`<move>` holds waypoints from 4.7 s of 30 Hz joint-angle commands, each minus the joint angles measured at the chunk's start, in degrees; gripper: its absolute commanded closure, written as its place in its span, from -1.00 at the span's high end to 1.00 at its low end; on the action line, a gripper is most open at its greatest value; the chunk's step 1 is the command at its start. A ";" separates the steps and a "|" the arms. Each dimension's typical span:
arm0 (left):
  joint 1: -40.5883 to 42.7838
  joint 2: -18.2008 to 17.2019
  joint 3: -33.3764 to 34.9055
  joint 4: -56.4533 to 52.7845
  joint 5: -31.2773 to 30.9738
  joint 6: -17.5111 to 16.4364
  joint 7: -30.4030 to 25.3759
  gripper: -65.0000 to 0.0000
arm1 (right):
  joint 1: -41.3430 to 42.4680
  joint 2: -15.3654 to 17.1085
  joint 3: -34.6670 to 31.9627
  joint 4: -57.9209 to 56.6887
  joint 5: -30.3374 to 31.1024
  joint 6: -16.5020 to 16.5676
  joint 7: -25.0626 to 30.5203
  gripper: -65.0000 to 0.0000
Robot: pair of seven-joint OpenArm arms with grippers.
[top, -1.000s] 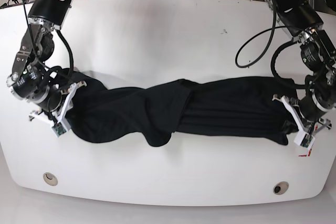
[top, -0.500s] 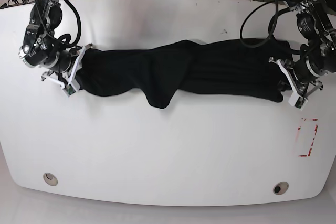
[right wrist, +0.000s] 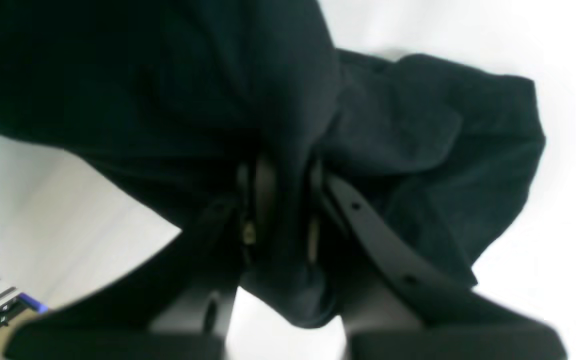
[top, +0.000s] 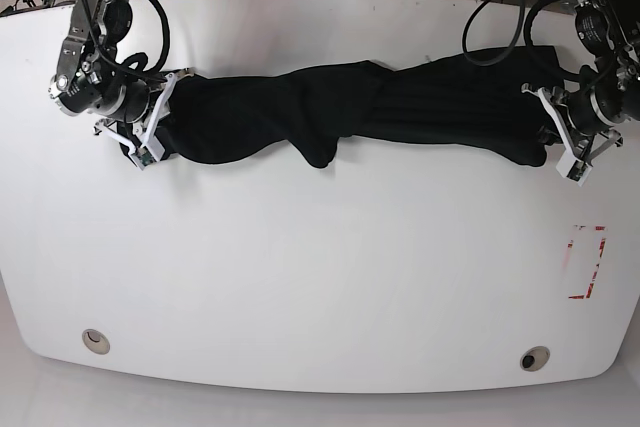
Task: Fold the T-shirt properly
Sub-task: 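Release the shirt with the left gripper and move it back over the table, then drag the shirt end with the right gripper toward the table edge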
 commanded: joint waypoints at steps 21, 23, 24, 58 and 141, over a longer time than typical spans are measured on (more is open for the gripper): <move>-28.18 -5.12 0.51 -0.32 1.54 -0.01 2.66 -0.96 | 23.38 5.58 3.01 -2.51 -1.45 -0.49 -0.82 -0.87; -30.83 -5.10 2.47 -0.16 0.91 -0.01 2.66 -0.95 | 25.51 5.69 3.21 -3.10 -1.40 -0.49 -0.97 -0.76; -31.33 -5.09 3.05 -0.05 0.89 -0.01 2.66 -0.95 | 25.98 5.73 3.30 -3.32 -1.37 -0.49 -1.07 -0.71; -34.64 -4.72 15.98 2.91 -2.41 -0.01 2.66 -0.95 | 34.00 6.41 1.98 -7.99 -0.47 -0.49 -1.00 -0.68; -26.73 4.28 16.73 -7.81 2.80 8.21 -1.52 -0.28 | 8.75 4.03 12.99 -12.01 -11.39 -4.05 17.39 0.28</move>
